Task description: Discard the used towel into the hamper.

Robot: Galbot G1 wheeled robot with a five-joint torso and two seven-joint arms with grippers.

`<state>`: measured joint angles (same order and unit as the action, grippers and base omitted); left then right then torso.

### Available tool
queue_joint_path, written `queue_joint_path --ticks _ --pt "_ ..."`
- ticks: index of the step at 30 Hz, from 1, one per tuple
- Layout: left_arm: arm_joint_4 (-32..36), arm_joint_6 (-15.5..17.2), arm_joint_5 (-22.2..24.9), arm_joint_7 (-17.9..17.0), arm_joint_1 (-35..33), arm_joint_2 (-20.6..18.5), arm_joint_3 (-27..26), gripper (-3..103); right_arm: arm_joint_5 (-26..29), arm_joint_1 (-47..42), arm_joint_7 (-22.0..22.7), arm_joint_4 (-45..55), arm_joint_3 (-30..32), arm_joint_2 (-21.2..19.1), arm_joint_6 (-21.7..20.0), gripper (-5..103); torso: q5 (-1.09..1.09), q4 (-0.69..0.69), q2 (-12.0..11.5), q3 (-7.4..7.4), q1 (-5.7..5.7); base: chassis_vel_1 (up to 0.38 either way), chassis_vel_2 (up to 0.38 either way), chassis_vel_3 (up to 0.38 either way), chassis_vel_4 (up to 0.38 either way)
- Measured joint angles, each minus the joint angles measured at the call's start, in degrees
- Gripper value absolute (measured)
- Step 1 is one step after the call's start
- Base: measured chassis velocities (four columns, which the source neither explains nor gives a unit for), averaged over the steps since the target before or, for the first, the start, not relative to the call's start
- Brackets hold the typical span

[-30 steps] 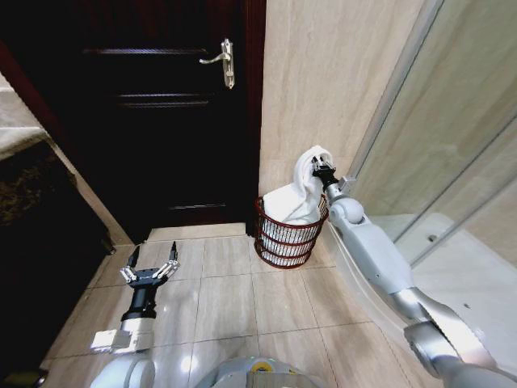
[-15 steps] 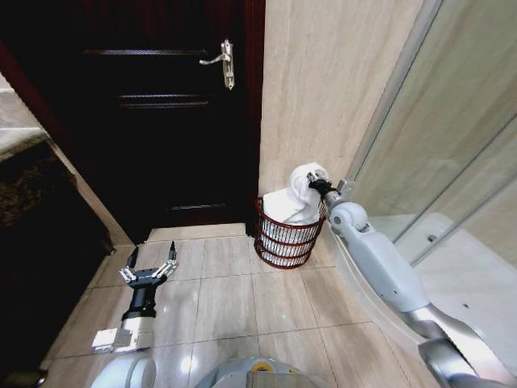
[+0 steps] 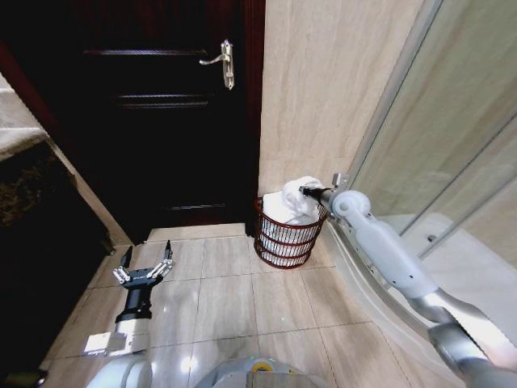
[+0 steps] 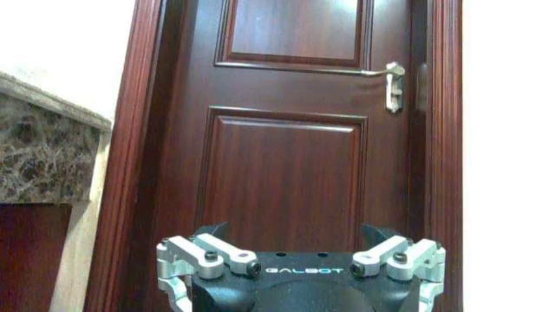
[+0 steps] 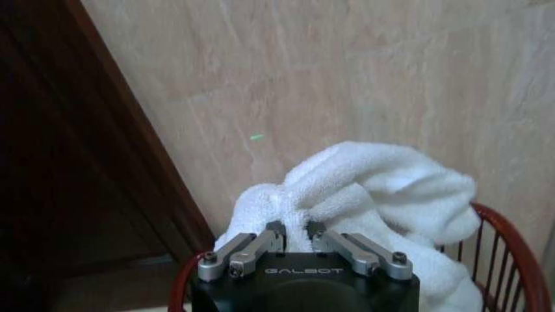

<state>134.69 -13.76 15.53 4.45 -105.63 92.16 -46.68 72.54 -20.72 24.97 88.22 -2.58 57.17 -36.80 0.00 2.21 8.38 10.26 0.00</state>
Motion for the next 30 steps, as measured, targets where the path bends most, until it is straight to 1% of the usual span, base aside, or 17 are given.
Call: queue_joint_path --ticks 2,5,6,7,8,14,15,16,19,30 --pt "0.0 0.0 0.0 0.0 0.0 0.0 0.0 100 0.0 -0.3 -0.2 0.0 0.0 0.0 -0.5 13 -0.01 -0.01 0.0 0.00 0.00 0.000 0.000 0.000 0.000" --pt "0.1 0.0 0.0 -0.1 0.0 0.0 -0.1 100 1.5 -0.7 -1.0 -0.4 0.2 0.0 -3.4 13 0.00 -0.03 0.0 0.00 0.00 0.000 0.000 0.000 0.000" --pt "0.1 0.0 0.0 -0.1 0.0 0.0 -0.1 100 1.5 -0.7 -1.0 -0.4 0.2 0.0 -3.4 13 0.00 -0.03 0.0 0.00 0.00 0.000 0.000 0.000 0.000" --pt "0.1 0.1 -0.1 -0.1 0.0 0.0 0.0 100 2.9 -0.3 -1.2 -1.1 0.2 -0.1 -4.9 13 -0.01 -0.03 0.0 0.01 0.00 0.000 0.000 0.000 0.000" --pt "0.1 0.1 -0.2 -0.1 0.1 0.0 0.1 100 3.2 0.1 -1.3 -1.7 -0.1 -0.1 -5.2 13 0.00 -0.03 0.0 0.01 0.00 0.000 0.000 0.000 0.000" --pt "0.1 0.1 -0.5 -0.1 0.0 0.0 0.1 100 3.3 2.4 -2.1 -6.2 -1.5 0.8 -5.4 13 0.00 -0.03 0.0 0.01 0.00 0.000 0.000 0.000 0.000" --pt "0.1 0.0 -0.5 -0.1 -0.1 0.0 0.0 100 2.6 3.4 -2.7 -8.4 -2.3 1.4 -5.4 13 -0.02 -0.02 0.0 0.01 0.00 0.000 0.000 0.000 0.000" --pt "0.1 0.0 -0.5 -0.1 -0.1 0.0 0.0 100 2.6 3.4 -2.7 -8.4 -2.3 1.4 -5.4 13 -0.02 -0.02 0.0 0.01 0.00 0.000 0.000 0.000 0.000" --pt "-0.2 -0.2 -0.5 -0.1 -0.2 0.0 -0.3 100 0.9 4.3 -5.3 -11.4 -3.5 2.2 -5.3 13 -0.01 -0.02 0.0 0.02 0.00 0.000 0.000 0.000 0.000" --pt "-1.0 -0.5 -1.7 0.0 0.1 0.0 0.2 100 -1.2 4.8 -6.9 -16.5 -6.0 4.9 -5.2 13 -0.01 -0.02 0.0 0.02 0.00 0.000 0.000 0.000 0.000"
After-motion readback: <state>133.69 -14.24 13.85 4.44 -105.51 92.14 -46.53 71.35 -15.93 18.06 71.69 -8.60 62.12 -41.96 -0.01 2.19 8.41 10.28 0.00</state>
